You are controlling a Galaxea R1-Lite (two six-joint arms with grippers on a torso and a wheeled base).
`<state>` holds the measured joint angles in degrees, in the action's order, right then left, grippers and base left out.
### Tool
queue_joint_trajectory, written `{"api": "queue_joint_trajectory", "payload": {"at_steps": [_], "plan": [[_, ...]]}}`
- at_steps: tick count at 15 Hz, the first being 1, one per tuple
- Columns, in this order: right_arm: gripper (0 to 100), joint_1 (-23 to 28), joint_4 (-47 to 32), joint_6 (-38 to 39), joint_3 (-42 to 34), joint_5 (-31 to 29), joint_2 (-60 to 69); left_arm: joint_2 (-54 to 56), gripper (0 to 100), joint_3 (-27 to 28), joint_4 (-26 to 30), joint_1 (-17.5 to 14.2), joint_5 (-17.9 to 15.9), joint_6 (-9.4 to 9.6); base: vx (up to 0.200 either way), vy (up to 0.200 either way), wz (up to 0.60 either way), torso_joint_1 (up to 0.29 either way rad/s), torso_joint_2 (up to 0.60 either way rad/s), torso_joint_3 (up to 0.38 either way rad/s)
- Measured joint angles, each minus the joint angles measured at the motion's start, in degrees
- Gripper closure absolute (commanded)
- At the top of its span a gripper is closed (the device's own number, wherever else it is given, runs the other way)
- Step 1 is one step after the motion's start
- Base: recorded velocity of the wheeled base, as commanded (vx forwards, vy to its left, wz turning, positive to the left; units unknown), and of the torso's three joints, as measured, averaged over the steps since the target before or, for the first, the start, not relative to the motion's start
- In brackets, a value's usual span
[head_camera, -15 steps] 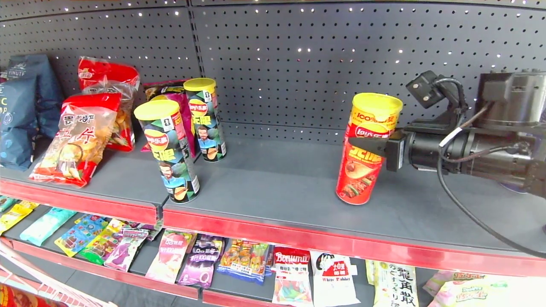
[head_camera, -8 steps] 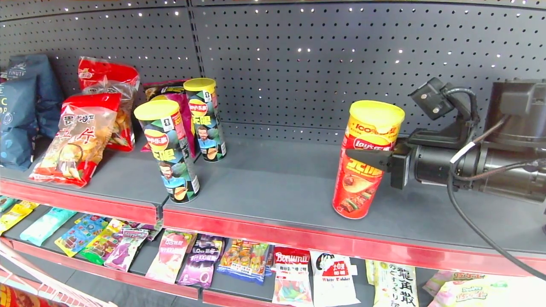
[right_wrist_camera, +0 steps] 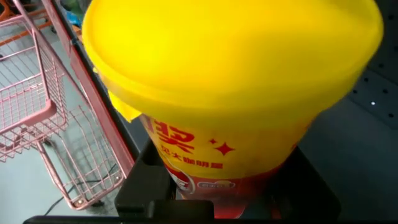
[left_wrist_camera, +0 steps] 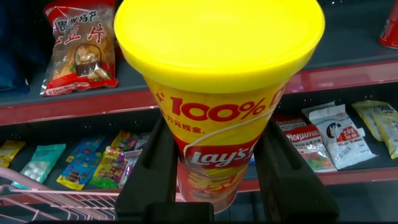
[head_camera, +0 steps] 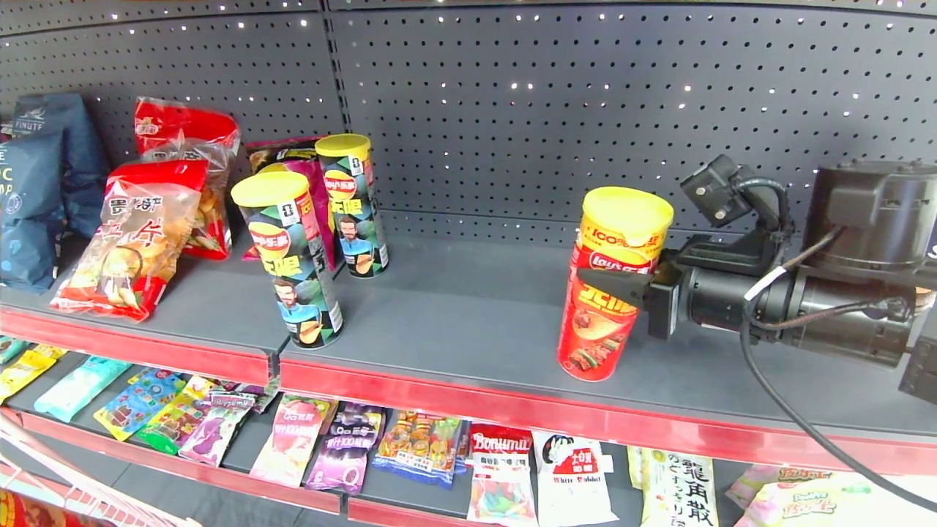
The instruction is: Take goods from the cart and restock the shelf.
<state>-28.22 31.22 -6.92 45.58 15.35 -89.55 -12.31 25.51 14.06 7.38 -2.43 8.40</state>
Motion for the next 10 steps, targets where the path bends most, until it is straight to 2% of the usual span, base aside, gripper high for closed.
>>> {"api": "queue_joint_trajectory", "payload": {"at_steps": [10], "plan": [[100, -1.7, -0.5, 0.0, -2.3, -1.0, 2.6, 0.2, 100, -0.4, -0.1, 0.0, 0.0, 0.02, 0.000, 0.000, 0.00, 0.000, 0.00, 0.000]]}}
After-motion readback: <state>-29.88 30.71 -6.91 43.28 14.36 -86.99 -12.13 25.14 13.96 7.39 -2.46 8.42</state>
